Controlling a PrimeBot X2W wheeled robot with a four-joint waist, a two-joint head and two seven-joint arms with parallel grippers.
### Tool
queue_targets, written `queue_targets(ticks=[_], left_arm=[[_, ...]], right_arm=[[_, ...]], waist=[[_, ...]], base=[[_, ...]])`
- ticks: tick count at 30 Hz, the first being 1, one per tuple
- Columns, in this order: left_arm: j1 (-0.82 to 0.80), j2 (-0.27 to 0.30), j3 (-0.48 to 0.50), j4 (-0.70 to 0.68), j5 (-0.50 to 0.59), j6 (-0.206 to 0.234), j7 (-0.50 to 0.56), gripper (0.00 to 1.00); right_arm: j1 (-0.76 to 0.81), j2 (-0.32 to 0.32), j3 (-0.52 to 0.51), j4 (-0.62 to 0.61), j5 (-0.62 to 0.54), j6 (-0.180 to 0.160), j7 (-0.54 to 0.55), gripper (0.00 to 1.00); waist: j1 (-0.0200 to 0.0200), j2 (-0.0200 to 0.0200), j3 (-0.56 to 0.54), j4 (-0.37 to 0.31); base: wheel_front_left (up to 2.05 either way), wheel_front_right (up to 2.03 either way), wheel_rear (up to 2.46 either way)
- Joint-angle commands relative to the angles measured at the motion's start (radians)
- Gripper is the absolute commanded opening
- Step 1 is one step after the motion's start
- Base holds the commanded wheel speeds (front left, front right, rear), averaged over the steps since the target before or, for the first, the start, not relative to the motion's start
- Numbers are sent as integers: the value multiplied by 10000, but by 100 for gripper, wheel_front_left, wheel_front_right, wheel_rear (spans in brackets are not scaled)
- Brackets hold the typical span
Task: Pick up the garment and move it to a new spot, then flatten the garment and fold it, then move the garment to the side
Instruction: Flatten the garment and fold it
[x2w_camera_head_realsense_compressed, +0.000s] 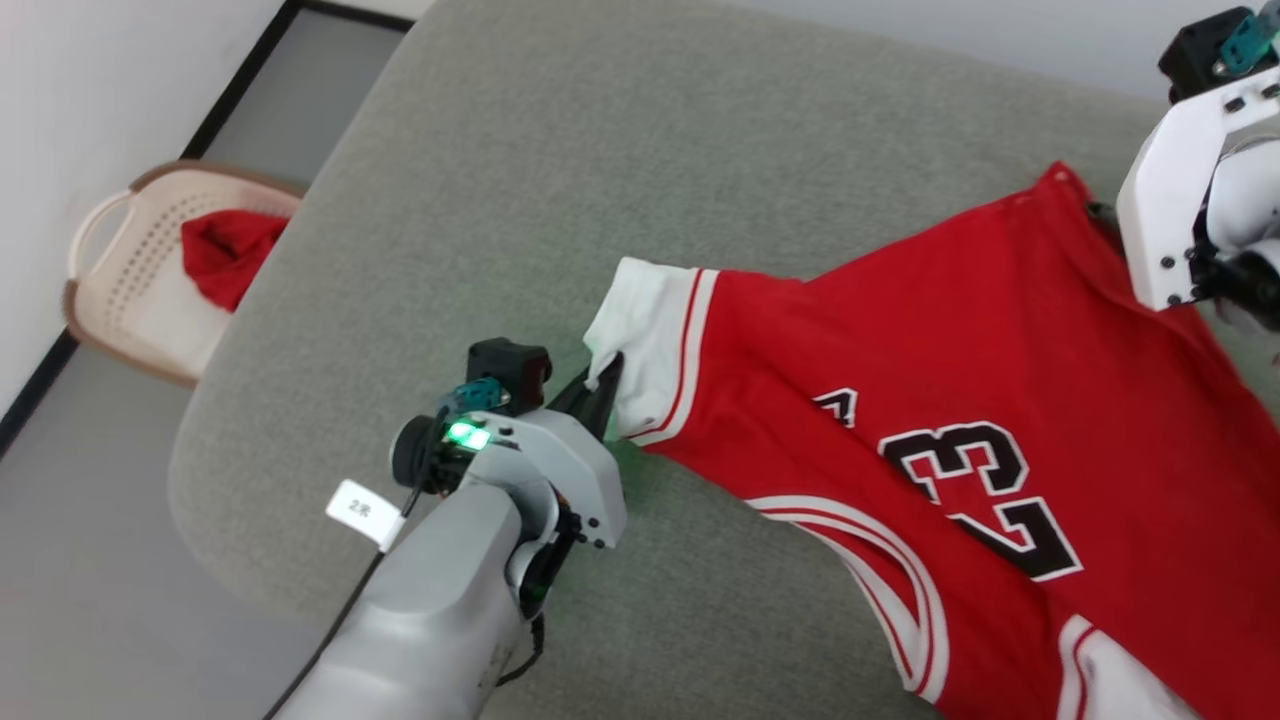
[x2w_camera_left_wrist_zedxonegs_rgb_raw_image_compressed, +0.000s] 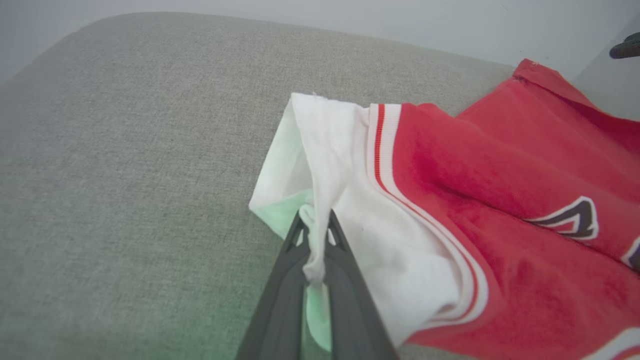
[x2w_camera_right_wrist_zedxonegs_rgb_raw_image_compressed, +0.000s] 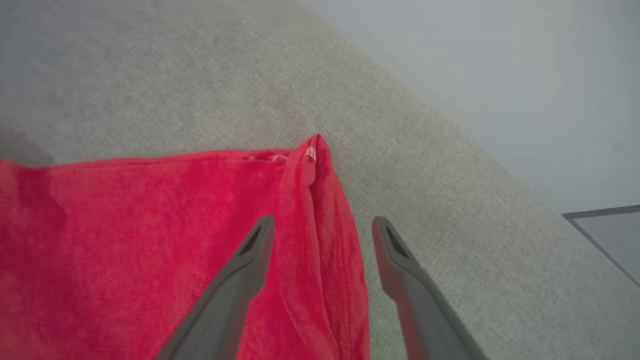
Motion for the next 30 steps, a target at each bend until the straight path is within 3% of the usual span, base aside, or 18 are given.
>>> queue_targets(ticks=[1,14,15,16,17,30], left_arm=[[-92,-66,29,-26,44,-49,-17,0],[-262,-359,109,-8,164,-199,-19,0],[-277,-369,117,-1,159,-208,-19,0],[-292,-381,124,7,161,-217,-19,0],[-302,-385,140,14,164,-199,-19,0],[-441,-381,502,389,-113,-307,-20,0]], right_arm=[[-239,93,95,356,78,-6,146,100],[-1221,644,407,3709,-356,-6,1032,100],[-1256,681,388,3907,-398,-6,1025,61],[-1285,729,390,4060,-442,-6,984,4],[-1306,772,403,4211,-466,-6,1007,0],[-2181,1295,-29,4964,-295,-6,384,0]], waist=[[0,0,319,342],[0,0,707,913],[0,0,714,925],[0,0,719,934],[0,0,721,931],[0,0,369,377]], base=[[0,0,0],[0,0,0],[0,0,0],[0,0,0],[0,0,0],[0,0,0]])
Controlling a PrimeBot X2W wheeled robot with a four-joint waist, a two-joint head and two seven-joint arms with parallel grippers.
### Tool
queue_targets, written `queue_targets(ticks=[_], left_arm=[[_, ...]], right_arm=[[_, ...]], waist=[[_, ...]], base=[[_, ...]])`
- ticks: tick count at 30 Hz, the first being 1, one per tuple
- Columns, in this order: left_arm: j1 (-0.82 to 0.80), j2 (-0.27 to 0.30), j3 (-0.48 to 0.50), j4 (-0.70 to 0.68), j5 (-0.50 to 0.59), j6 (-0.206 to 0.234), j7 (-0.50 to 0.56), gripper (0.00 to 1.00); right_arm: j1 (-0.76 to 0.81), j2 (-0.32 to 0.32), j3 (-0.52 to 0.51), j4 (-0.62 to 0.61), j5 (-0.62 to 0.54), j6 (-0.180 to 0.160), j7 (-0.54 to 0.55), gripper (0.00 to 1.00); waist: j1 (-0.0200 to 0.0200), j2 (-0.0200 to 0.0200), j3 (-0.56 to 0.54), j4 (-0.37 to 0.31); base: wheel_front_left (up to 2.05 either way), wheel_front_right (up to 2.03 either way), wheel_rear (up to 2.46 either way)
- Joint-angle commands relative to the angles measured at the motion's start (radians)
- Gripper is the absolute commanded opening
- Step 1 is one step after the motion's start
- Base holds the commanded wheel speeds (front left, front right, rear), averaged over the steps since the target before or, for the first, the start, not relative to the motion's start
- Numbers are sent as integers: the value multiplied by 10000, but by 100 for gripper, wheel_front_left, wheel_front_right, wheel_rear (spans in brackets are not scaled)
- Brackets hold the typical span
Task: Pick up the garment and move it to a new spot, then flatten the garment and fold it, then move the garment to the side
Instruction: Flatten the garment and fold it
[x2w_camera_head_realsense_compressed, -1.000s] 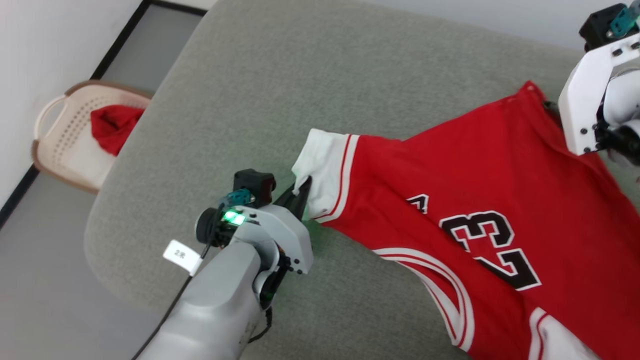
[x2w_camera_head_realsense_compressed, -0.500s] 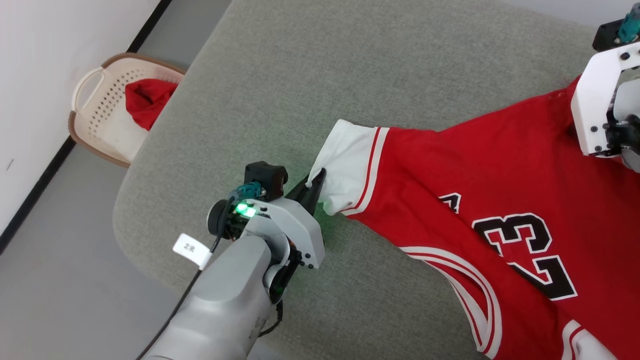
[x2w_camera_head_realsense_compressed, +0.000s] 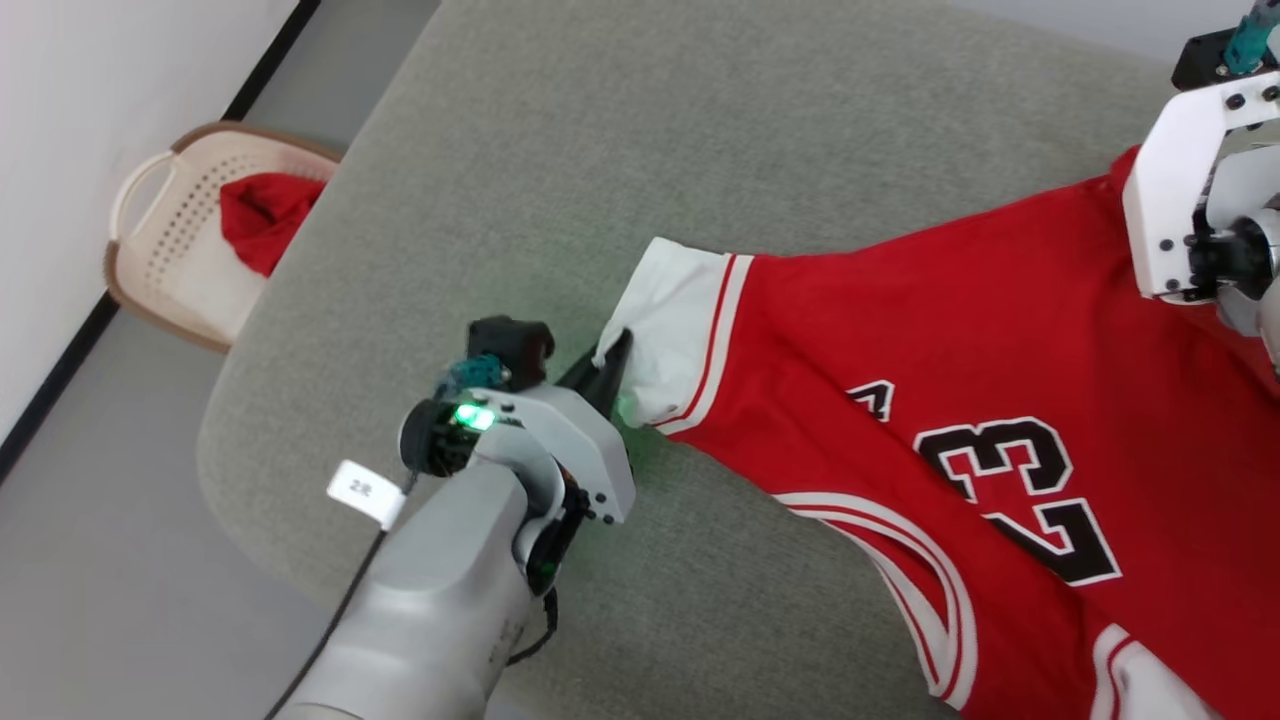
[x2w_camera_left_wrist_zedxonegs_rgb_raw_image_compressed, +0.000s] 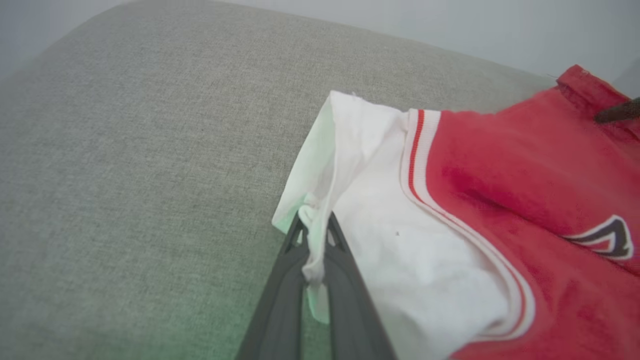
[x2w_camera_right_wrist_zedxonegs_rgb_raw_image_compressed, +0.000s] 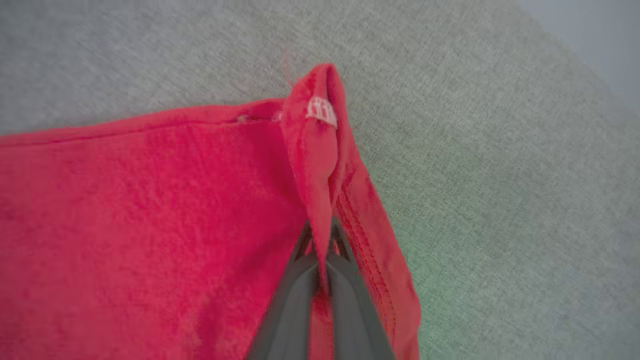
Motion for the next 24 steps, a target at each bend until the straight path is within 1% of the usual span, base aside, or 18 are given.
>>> queue_targets(ticks=[1,5,9,14,15,16,18,24], left_arm=[[-83,9,110,14,-171,-49,-18,0],[-304,215,106,221,-284,-109,6,0],[-615,425,153,445,-444,-116,195,0],[-1158,756,172,667,-608,-127,603,0],[-1158,756,172,667,-608,-127,603,0],[-1409,956,254,731,-730,-129,818,0],[-1521,1018,300,728,-859,-125,914,0],[-2302,1492,322,641,-1178,-130,1576,0]], right_arm=[[-187,144,-187,81,235,-6,-79,0],[-272,577,-412,117,573,-6,-168,0],[-305,961,-542,-147,967,-6,-371,0],[-207,1268,-536,-644,1453,-6,-783,0],[-207,1268,-536,-644,1453,-6,-783,0],[-227,1383,-487,-787,1538,-6,-944,0],[-247,1441,-440,-888,1589,-6,-1058,0],[-452,1656,-317,-1127,1514,-6,-2127,0]], waist=[[0,0,-238,-253],[0,0,-562,-617],[0,0,-936,-996],[0,0,-1347,-1482],[0,0,-1347,-1482],[0,0,-1477,-1690],[0,0,-1530,-1796],[0,0,-1813,-2362]], base=[[0,0,0],[0,0,0],[0,0,0],[0,0,0],[0,0,0],[0,0,0],[0,0,0],[0,0,0]])
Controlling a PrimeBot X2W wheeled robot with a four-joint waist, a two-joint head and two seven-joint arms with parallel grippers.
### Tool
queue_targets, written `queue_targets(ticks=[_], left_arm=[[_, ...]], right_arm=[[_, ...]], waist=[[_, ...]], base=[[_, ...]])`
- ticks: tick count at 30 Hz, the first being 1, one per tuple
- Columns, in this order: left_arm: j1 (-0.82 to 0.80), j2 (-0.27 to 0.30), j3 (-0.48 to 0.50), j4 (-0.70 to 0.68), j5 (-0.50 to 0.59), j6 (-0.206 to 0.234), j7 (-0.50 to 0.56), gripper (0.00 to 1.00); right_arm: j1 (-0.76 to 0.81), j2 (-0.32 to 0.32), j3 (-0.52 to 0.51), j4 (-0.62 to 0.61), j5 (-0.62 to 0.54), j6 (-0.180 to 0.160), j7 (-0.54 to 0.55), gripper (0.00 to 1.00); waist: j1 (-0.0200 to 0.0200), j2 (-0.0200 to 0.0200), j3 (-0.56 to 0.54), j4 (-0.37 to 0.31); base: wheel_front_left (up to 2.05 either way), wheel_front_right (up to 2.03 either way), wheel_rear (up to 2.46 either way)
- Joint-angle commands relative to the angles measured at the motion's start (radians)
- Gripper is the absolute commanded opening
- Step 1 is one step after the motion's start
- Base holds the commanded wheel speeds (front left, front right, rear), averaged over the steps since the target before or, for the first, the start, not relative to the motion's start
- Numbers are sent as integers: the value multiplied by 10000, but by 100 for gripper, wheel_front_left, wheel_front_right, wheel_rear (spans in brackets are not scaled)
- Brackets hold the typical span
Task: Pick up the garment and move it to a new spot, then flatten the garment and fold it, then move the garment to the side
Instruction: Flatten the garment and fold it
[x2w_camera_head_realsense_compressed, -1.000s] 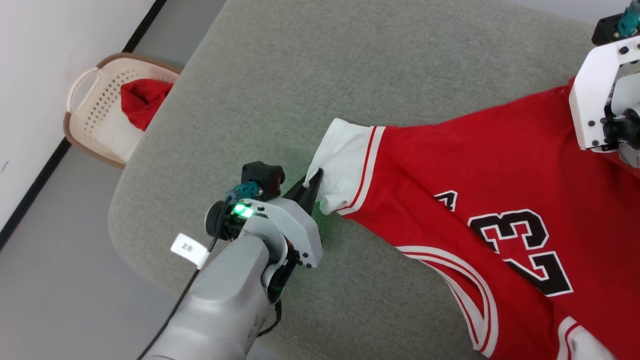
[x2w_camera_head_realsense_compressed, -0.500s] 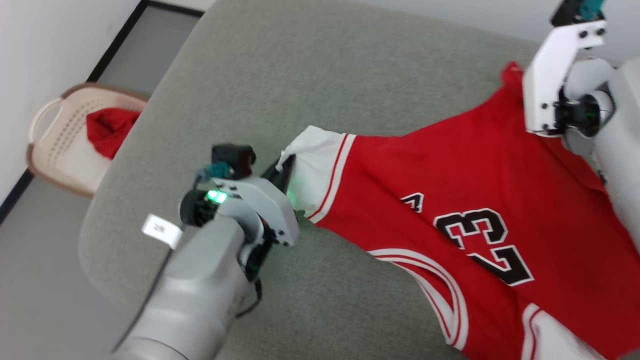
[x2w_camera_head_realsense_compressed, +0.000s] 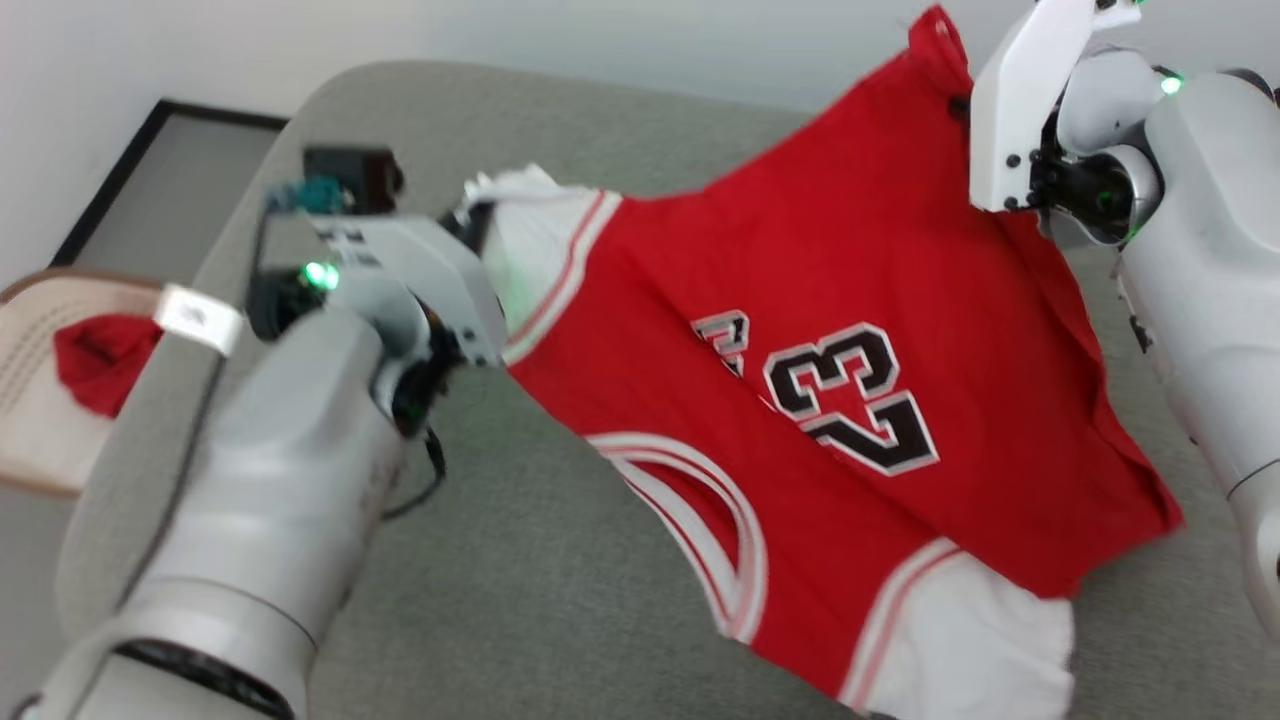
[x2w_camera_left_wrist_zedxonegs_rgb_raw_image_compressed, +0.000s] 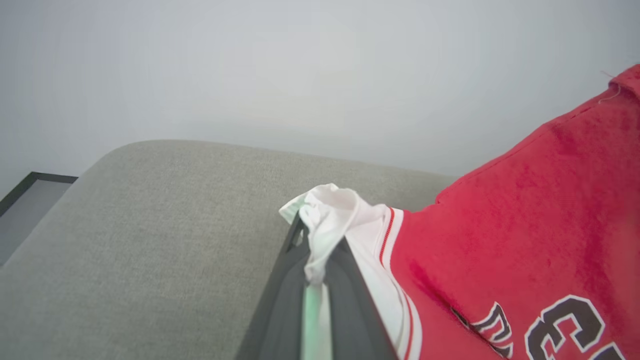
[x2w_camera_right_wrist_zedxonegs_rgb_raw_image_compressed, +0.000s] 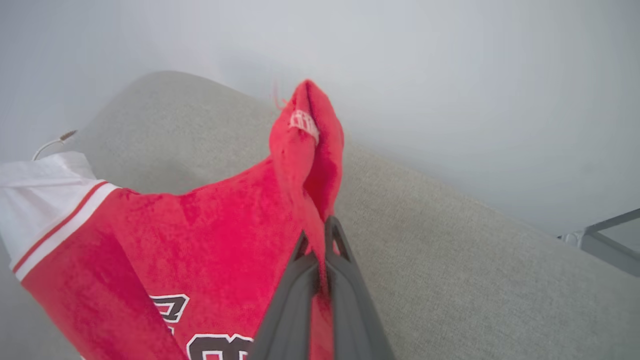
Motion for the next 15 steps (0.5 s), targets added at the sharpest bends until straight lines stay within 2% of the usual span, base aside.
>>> queue_targets(ticks=[1,11,15], left_arm=[[-189,83,45,-18,-83,-29,49,0],[-1642,299,-75,831,-154,-30,635,0],[-2101,189,-92,1259,-186,-31,683,0]], right_arm=[[-78,98,56,-46,-78,-6,-222,0],[-182,568,531,25,-585,-6,-2771,0],[-349,730,738,368,-1010,-6,-3662,0]], waist=[[0,0,-350,-425],[0,0,-1015,-1358],[0,0,-1272,-1657]], base=[[0,0,0],[0,0,0],[0,0,0]])
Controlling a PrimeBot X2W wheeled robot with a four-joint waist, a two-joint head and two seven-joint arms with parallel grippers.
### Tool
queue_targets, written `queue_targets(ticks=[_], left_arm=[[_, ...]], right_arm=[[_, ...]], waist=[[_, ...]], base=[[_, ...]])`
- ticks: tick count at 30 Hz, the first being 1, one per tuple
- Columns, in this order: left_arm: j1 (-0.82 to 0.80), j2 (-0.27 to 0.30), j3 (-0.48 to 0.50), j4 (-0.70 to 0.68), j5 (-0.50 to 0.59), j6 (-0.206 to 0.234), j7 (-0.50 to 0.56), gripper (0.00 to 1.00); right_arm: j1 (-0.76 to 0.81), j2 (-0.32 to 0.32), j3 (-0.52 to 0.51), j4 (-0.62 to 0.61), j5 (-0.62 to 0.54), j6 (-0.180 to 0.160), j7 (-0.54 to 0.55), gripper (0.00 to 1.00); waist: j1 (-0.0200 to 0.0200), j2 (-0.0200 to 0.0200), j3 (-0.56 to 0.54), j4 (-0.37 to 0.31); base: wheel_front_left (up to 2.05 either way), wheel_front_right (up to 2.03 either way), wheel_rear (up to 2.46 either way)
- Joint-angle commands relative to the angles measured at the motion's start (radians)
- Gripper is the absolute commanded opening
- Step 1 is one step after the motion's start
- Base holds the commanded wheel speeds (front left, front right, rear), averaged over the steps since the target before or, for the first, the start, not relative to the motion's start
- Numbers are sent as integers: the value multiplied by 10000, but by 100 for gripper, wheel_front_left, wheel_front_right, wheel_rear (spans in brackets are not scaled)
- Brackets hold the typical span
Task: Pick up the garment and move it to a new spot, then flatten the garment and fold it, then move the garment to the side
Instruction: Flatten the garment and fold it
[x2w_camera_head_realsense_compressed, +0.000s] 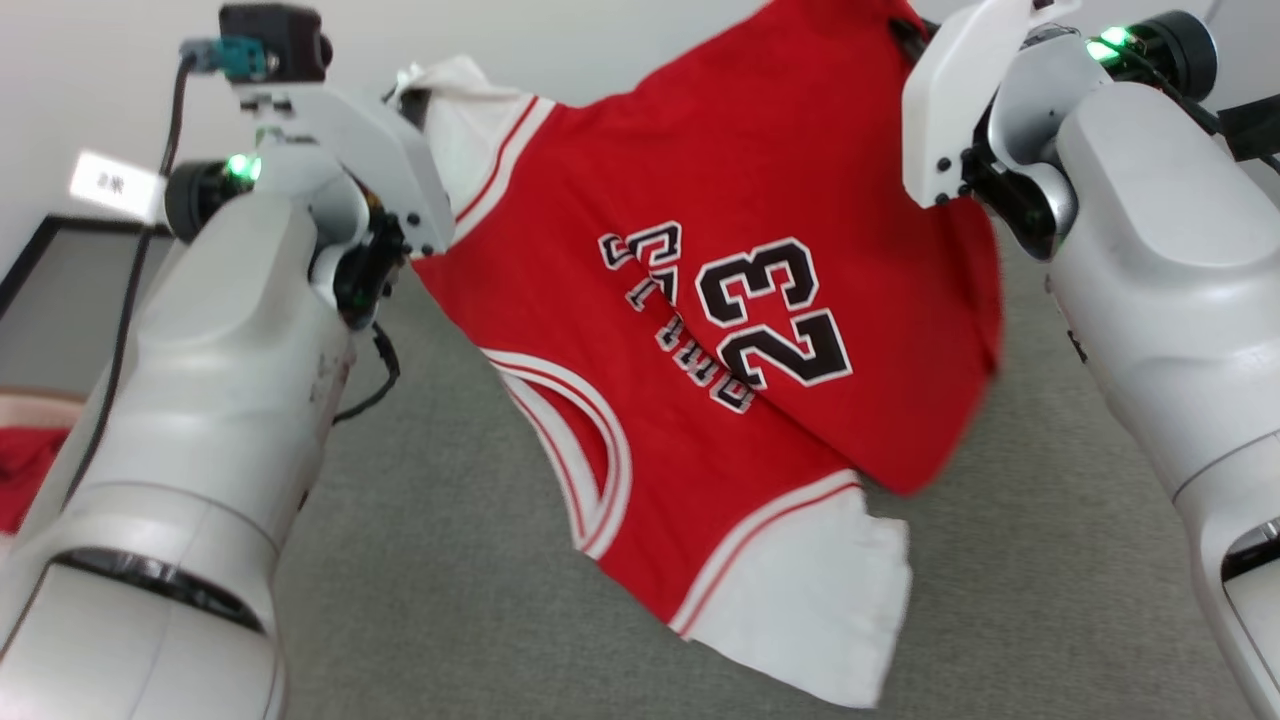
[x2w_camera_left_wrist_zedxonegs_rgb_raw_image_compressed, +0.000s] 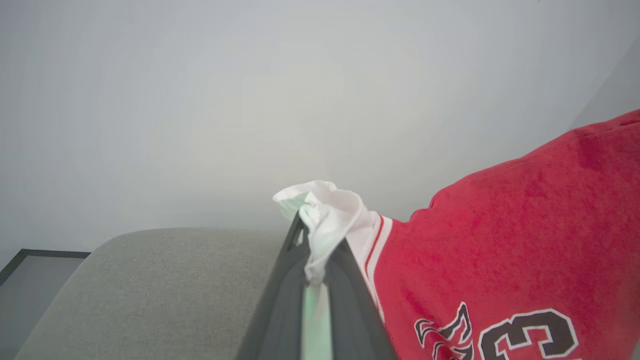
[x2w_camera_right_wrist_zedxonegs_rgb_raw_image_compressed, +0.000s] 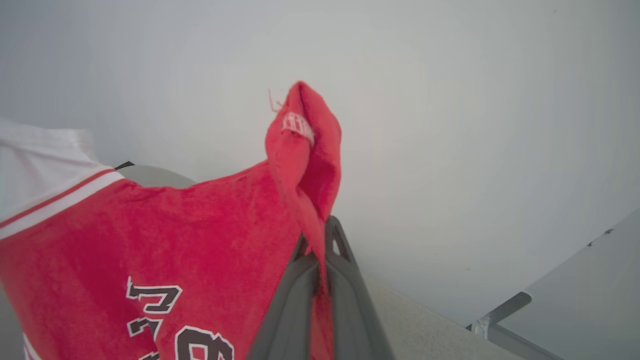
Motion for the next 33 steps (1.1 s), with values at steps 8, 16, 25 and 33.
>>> queue_targets(ticks=[8,16,25,33], left_arm=[[-959,-122,-41,449,-30,-24,153,0],[-2156,40,166,622,-250,-7,478,0],[-3496,279,252,684,-291,14,529,0],[-4470,354,158,717,-181,23,441,0]], right_arm=[[-763,404,-46,858,-505,-6,-1029,0],[-1554,510,-295,1142,-624,-6,-1571,0],[-2177,517,-550,1091,-264,-6,-2045,0],[-2569,515,-628,1129,37,-6,-2324,0]], waist=[[0,0,-542,-852],[0,0,-205,-1322],[0,0,193,-1750],[0,0,523,-2037]], base=[[0,0,0],[0,0,0],[0,0,0],[0,0,0]])
